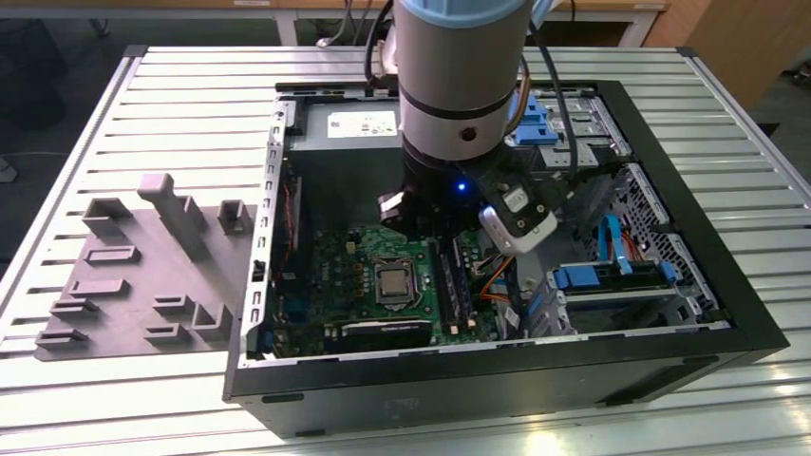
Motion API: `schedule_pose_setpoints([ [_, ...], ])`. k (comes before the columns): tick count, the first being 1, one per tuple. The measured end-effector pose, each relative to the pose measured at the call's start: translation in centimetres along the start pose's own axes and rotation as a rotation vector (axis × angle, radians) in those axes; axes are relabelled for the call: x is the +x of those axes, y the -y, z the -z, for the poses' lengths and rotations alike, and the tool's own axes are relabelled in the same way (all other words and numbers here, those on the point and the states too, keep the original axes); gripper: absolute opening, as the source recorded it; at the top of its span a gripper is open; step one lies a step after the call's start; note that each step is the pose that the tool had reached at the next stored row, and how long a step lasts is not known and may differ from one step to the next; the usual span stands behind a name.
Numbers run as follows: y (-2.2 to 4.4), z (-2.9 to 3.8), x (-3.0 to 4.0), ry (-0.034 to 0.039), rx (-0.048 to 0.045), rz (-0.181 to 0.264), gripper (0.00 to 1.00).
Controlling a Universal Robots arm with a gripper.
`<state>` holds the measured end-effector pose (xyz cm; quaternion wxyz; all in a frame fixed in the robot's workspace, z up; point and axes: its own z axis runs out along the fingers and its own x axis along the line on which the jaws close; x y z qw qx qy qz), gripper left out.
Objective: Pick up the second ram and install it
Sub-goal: 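Insert the second ram into the second slot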
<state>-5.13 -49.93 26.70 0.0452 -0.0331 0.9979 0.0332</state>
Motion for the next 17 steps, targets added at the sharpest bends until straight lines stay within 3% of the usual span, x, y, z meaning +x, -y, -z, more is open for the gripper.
schedule_pose_setpoints([
  [17, 0.04, -0.54, 0.00, 0.0004, 0.0000, -0.005, 0.11],
])
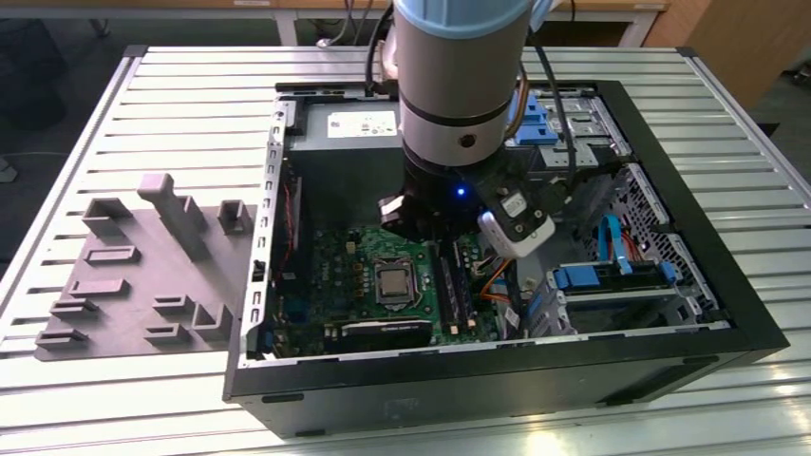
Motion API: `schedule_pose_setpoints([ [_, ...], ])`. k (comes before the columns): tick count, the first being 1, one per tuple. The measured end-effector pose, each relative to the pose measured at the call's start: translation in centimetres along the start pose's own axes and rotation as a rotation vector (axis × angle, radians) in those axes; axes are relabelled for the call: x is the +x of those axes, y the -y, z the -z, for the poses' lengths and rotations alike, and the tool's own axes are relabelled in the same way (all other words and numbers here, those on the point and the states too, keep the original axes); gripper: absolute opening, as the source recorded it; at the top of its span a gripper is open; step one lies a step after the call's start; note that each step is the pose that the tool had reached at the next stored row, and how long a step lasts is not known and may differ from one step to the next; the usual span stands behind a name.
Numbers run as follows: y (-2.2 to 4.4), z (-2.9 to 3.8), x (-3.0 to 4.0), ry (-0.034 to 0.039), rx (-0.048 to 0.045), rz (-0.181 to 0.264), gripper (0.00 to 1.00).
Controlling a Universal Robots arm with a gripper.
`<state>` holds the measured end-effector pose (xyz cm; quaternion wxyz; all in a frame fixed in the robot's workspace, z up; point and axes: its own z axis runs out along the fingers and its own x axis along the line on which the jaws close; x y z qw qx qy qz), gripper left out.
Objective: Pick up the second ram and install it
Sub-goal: 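Insert the second ram into the second slot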
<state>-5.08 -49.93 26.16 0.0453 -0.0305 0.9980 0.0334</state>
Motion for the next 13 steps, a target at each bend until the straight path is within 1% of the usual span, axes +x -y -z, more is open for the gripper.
schedule_pose_setpoints([
  [7, 0.03, -0.33, -0.06, 0.0008, -0.0001, -0.012, 0.11],
  [13, 0.04, -0.45, -0.06, 0.0010, -0.0006, -0.014, 0.11],
])
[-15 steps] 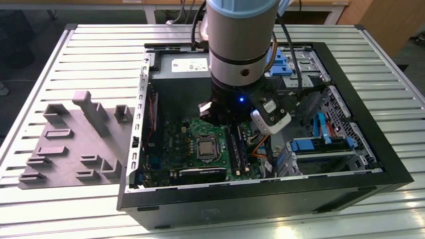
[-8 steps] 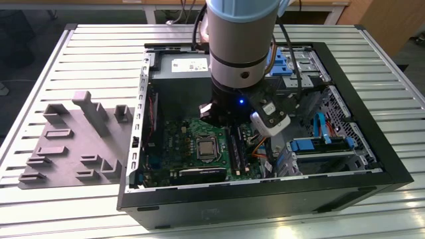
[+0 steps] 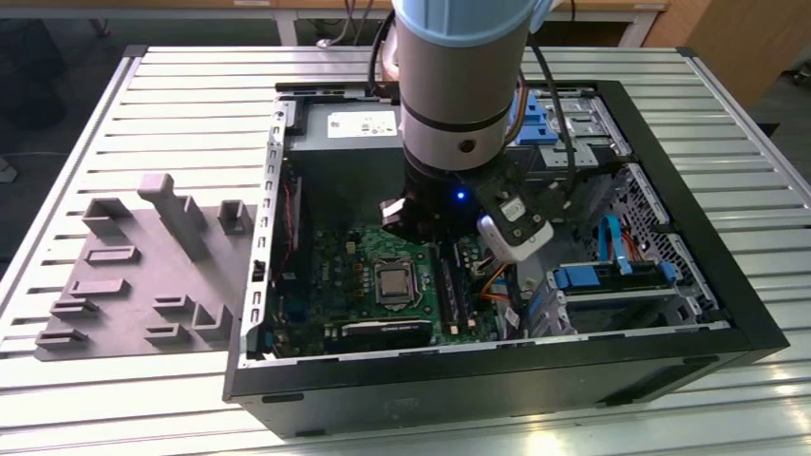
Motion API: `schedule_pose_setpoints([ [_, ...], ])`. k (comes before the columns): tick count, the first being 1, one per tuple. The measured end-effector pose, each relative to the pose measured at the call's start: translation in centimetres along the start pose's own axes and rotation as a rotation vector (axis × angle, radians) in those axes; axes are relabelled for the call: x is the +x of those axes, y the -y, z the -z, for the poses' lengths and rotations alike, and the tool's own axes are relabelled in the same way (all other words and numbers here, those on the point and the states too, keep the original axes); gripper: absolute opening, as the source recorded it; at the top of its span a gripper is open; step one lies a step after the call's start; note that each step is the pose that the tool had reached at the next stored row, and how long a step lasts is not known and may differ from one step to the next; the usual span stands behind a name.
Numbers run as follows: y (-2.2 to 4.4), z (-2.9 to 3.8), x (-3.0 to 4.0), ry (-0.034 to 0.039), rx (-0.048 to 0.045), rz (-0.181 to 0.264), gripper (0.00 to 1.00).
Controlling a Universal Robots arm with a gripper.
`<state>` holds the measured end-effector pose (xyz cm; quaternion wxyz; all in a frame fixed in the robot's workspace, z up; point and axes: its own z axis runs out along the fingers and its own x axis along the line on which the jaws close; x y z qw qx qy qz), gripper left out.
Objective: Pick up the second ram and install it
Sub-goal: 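Insert the second ram into the second slot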
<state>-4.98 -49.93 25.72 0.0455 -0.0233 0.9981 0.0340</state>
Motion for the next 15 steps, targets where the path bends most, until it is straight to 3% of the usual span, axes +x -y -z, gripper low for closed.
schedule_pose_setpoints([
  [15, 0.02, -0.29, -0.01, 0.0005, 0.0004, -0.006, 0.11],
])
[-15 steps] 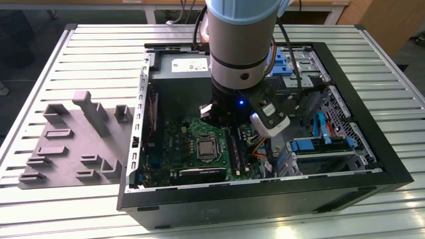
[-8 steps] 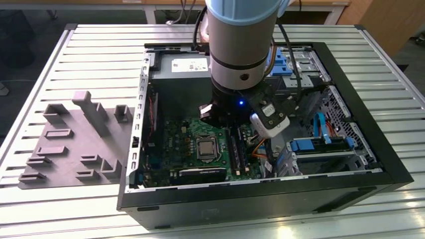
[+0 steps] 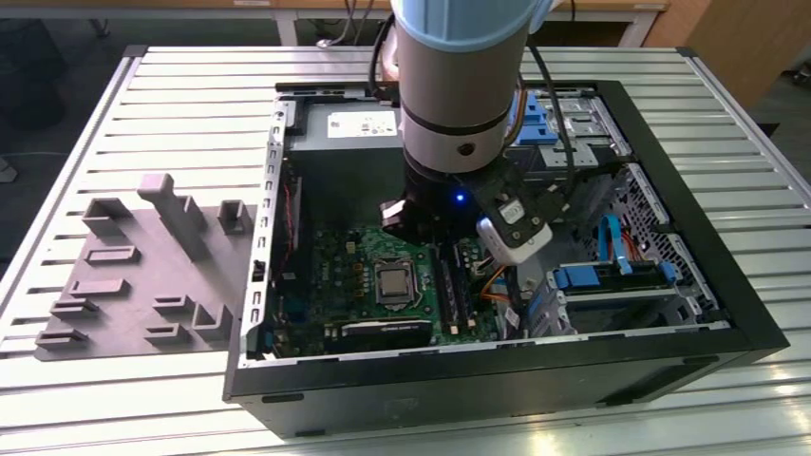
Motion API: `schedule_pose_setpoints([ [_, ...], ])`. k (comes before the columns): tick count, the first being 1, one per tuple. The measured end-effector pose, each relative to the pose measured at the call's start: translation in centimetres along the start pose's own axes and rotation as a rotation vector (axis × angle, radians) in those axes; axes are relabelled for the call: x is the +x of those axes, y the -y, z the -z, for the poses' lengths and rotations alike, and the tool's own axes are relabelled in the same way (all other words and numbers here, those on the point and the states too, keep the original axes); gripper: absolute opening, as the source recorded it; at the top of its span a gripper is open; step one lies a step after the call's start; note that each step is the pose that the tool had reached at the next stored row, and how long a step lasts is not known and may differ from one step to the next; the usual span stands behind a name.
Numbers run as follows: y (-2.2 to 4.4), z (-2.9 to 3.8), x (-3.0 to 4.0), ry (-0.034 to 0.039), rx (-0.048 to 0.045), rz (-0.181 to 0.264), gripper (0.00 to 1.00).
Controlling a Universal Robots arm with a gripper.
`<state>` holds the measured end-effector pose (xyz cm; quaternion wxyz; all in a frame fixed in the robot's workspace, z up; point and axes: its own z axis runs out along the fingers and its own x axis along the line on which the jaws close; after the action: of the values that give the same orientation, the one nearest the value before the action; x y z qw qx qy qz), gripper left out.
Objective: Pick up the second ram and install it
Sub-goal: 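Insert the second ram into the second slot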
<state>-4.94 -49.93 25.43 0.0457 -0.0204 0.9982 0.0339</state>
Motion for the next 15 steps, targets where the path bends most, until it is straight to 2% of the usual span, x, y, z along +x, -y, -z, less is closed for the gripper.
schedule_pose_setpoints([
  [15, 0.01, -0.50, -0.21, 0.0028, 0.0022, -0.043, 0.11],
])
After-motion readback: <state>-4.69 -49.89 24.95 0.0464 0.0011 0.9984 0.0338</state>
